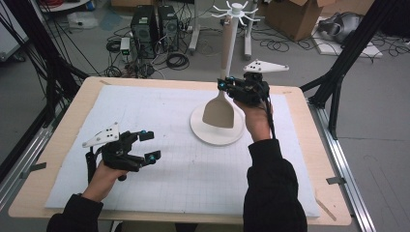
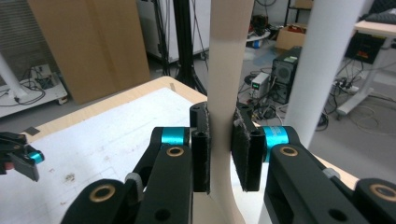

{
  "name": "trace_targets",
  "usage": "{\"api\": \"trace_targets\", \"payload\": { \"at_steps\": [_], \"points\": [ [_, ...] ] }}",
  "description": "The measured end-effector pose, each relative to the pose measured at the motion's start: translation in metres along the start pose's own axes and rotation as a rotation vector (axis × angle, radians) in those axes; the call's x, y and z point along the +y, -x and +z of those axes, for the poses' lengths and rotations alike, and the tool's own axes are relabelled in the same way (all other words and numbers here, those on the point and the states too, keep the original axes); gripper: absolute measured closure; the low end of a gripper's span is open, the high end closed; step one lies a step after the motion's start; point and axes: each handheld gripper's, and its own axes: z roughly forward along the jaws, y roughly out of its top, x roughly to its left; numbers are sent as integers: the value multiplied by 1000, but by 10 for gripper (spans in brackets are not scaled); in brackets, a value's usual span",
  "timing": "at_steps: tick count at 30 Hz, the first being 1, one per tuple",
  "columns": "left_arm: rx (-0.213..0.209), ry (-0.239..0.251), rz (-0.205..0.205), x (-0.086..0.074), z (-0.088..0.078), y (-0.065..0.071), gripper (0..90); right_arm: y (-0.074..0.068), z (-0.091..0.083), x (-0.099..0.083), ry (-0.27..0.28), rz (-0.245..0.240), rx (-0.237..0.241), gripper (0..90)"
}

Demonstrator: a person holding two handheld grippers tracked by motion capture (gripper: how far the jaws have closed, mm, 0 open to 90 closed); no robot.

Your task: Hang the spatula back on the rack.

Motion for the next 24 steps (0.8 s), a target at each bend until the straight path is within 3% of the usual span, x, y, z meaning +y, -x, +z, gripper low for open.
{"api": "trace_targets", "payload": {
  "at_steps": [5, 7, 9, 12, 14, 17, 21, 24],
  "points": [
    [26, 2, 12, -2, -2, -2, 184, 0, -1, -4, 6, -1, -18, 768],
    [41, 7, 9, -4, -4, -4, 185, -1, -6, -8, 31, 3, -51, 630],
    [58, 7, 10, -6, -7, -6, 186, -1, -10, -10, 27, 3, -62, 576],
    [95, 3, 25, -9, -11, -11, 187, -6, -21, -18, 18, -64, -109, 479],
    [126, 2, 30, -11, -13, -15, 187, -10, -29, -29, -3, -97, -122, 406],
    [169, -7, 48, -13, -18, -20, 187, -13, -40, -52, -33, -118, -106, 337],
    [197, 2, 48, -17, -22, -25, 187, -14, -56, -97, -63, -92, -107, 192],
    [216, -5, 52, -23, -24, -28, 187, -14, -66, -127, -84, -86, -134, 186]
  ]
}}
